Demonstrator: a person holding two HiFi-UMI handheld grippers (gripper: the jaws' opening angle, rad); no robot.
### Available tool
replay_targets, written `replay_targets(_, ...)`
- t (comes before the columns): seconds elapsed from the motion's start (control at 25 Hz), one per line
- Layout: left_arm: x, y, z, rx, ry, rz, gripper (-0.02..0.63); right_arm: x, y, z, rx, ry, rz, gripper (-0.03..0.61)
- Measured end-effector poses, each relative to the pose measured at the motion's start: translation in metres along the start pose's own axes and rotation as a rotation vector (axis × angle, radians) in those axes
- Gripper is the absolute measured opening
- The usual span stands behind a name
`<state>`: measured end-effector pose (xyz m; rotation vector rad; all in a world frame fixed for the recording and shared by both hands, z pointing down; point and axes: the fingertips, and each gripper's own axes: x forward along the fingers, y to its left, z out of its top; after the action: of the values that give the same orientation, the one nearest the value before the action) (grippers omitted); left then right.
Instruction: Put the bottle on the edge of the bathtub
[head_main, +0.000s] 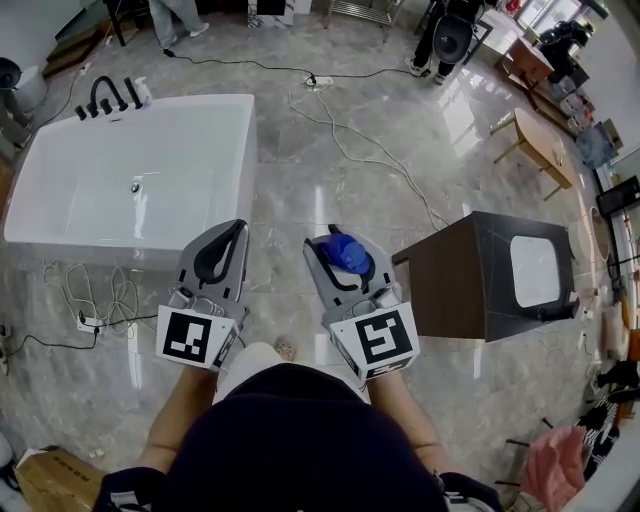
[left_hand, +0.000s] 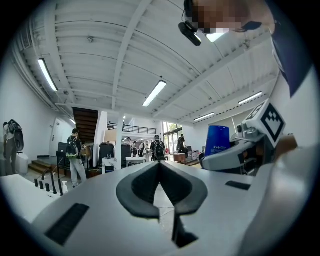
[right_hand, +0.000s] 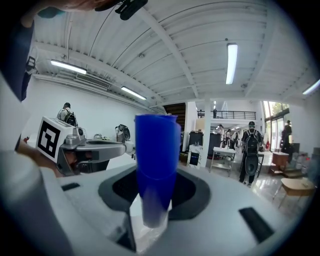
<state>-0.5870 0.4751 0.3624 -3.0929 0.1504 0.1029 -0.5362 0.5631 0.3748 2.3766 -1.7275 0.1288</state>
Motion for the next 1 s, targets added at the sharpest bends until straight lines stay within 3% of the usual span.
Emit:
replay_targets(0.56, 0.031, 0.013, -0.005, 0.006, 0.017, 0.005, 0.003, 0.02, -0.022, -0.003, 0.01, 0.024, -0.008, 0.146)
replay_targets(1.0, 0.146, 0.088, -0.017, 0.007, -0.008, -0.026, 0.003, 0.148, -0.098, 0.008, -0.001, 0.046, -0.032, 0.146)
